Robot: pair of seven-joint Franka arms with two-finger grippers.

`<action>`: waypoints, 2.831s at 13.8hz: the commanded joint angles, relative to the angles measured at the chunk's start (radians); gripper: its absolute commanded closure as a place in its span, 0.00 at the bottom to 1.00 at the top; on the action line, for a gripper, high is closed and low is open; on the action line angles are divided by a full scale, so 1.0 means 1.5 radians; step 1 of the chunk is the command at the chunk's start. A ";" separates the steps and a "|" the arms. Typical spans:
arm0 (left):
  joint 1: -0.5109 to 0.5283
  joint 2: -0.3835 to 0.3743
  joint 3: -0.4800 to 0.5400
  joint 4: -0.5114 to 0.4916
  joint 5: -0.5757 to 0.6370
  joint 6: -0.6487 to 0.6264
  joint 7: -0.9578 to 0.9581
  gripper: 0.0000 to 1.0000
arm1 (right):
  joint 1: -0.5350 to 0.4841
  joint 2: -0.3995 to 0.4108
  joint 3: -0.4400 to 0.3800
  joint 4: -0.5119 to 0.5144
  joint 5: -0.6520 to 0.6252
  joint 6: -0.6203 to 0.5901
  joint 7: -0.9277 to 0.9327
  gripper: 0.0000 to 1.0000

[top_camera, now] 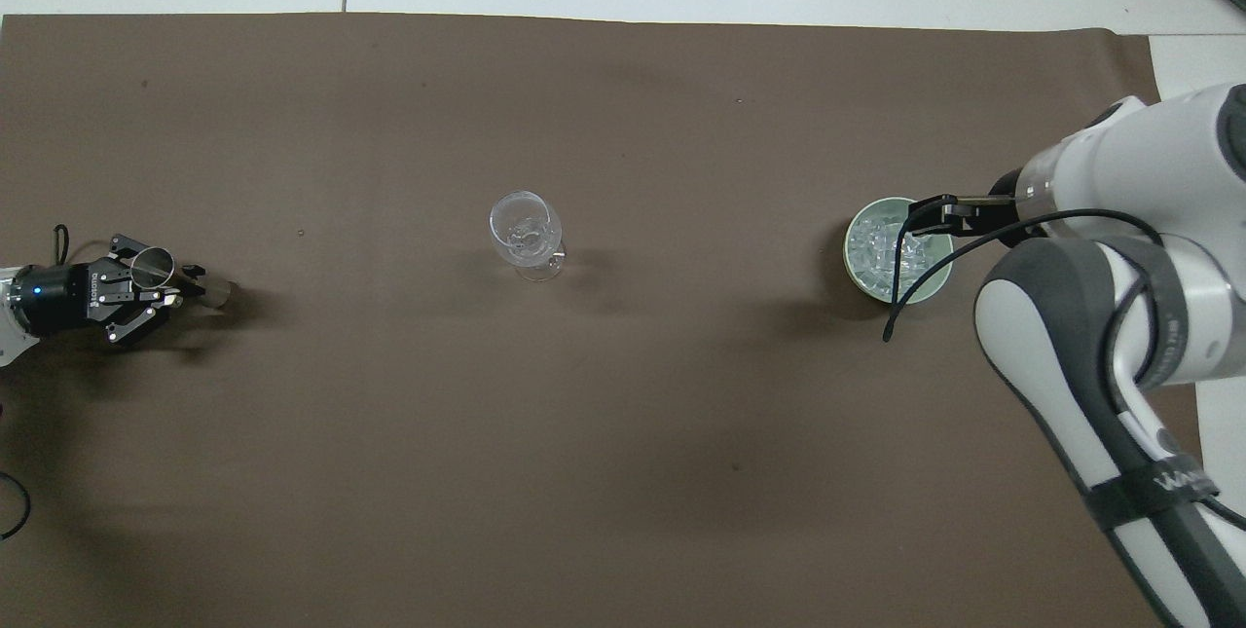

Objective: Pour wine and add ice with both arms

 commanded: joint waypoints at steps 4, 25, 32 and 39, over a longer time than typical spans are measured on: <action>-0.005 0.009 -0.014 0.008 -0.048 0.069 0.013 1.00 | -0.001 0.035 -0.001 -0.040 0.009 0.084 -0.015 0.00; -0.054 0.020 -0.036 0.005 -0.143 0.191 0.008 1.00 | 0.000 0.109 -0.002 -0.060 -0.041 0.174 -0.004 0.90; -0.054 0.021 -0.035 0.003 -0.144 0.190 0.007 0.70 | 0.000 0.069 -0.001 -0.035 -0.041 0.110 -0.003 1.00; -0.048 0.010 -0.032 0.013 -0.110 0.181 0.007 0.02 | 0.002 -0.001 0.019 0.045 -0.028 -0.010 0.032 1.00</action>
